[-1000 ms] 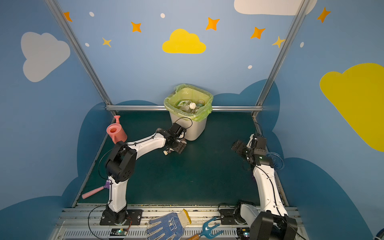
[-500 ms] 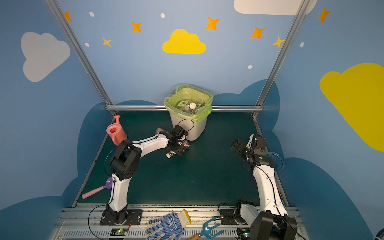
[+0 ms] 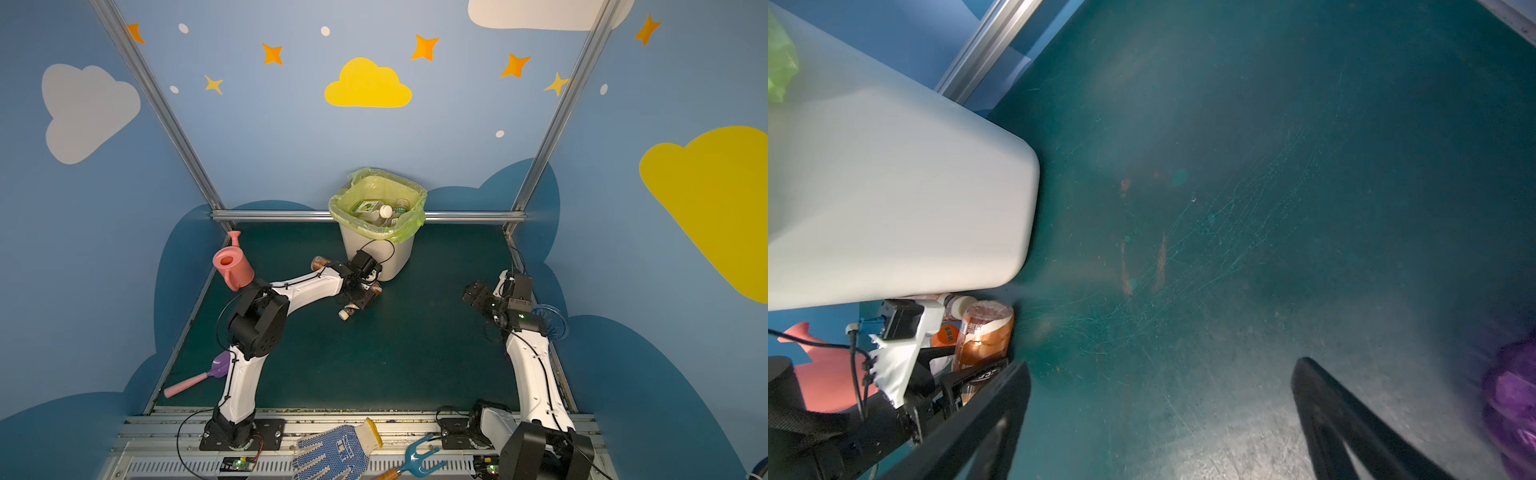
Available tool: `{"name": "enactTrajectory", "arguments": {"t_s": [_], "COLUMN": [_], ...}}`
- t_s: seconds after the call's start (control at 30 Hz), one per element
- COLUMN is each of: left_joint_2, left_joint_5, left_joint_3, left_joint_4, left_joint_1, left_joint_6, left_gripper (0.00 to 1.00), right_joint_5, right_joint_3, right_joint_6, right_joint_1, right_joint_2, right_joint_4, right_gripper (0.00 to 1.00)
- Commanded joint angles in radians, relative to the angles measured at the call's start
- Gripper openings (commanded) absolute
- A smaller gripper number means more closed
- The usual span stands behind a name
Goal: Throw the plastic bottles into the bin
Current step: 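Grasp the brown coffee bottle beside the bin with the left gripper, then lift the brown coffee bottle with the left gripper up over the bin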
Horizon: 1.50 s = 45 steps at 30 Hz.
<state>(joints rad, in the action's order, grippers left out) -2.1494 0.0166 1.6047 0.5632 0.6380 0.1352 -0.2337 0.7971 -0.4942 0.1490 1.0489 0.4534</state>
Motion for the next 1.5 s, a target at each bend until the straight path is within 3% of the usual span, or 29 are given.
{"name": "enactTrajectory", "arguments": {"t_s": [0.0,0.3,0.5,0.63,0.7,0.77,0.9,1.07,1.2,1.33,1.47], "left_joint_2": [0.003,0.169,0.455,0.711,0.827,0.946,1.028,0.902,0.632,0.237,-0.07], "left_joint_5": [-0.015,-0.049,-0.015,0.094,0.187,0.269,0.261,0.149,0.008,-0.118,-0.183], "left_joint_3": [-0.002,-0.143,-0.369,-0.449,-0.438,-0.415,-0.229,0.067,0.304,0.709,1.233], "left_joint_4": [0.044,0.003,-0.104,-0.134,-0.147,-0.23,-0.321,-0.381,-0.31,-0.085,0.129], "left_joint_1": [0.003,0.037,0.11,0.133,0.134,0.132,0.065,-0.002,-0.082,-0.107,-0.107], "left_joint_6": [0.001,-0.097,-0.221,-0.282,-0.277,-0.176,-0.036,0.036,-0.088,-0.219,-0.261], "left_gripper": [0.48,0.45,0.46,0.46,0.46,0.48,0.51,0.53,0.54,0.56,0.72], "right_joint_5": [-0.015,-0.05,-0.121,-0.146,-0.151,-0.156,-0.161,-0.146,-0.148,-0.169,-0.164], "right_joint_3": [-0.008,-0.018,-0.016,-0.007,0.0,0.011,0.022,0.018,0.005,-0.005,0.002], "right_joint_6": [0.0,-0.004,-0.013,-0.014,-0.012,-0.01,-0.01,-0.009,-0.01,-0.016,0.007], "right_joint_1": [0.006,0.006,0.004,0.004,0.003,0.003,0.004,0.005,0.006,0.006,0.008], "right_joint_2": [-0.016,-0.017,0.008,0.026,0.031,0.038,0.045,0.032,0.017,0.021,0.013], "right_joint_4": [0.018,0.011,-0.033,-0.044,-0.046,-0.05,-0.058,-0.058,-0.06,-0.067,-0.044], "right_gripper": [0.98,0.98,0.98,0.98,0.98,0.98,0.98,0.98,0.98,0.98,0.98]}}
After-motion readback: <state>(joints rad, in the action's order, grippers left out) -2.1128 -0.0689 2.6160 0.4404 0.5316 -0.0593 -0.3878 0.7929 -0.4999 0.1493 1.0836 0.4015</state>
